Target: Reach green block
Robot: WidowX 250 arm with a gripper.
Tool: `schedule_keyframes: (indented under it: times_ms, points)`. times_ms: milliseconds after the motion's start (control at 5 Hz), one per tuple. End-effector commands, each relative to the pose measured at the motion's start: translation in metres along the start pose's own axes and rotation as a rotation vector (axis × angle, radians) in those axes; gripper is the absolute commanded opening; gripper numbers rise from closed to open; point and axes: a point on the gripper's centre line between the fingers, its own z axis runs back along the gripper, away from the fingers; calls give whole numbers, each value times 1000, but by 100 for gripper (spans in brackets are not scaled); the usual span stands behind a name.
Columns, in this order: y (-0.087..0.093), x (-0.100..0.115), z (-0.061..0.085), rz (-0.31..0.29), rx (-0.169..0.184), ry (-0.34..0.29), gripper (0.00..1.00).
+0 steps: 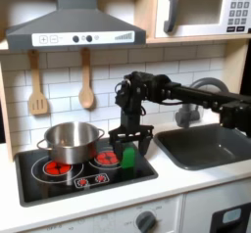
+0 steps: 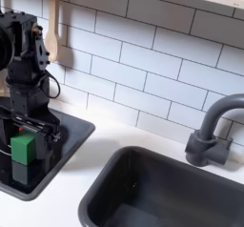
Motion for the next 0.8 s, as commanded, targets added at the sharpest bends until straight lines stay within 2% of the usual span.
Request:
schedule_keyframes:
  times_ms: [0, 400, 600]
  points:
    - [5, 5, -11, 10, 0, 27, 100]
    - [3, 1, -20, 28, -15, 62, 100]
    - [-4, -2, -18, 75, -6, 61, 100]
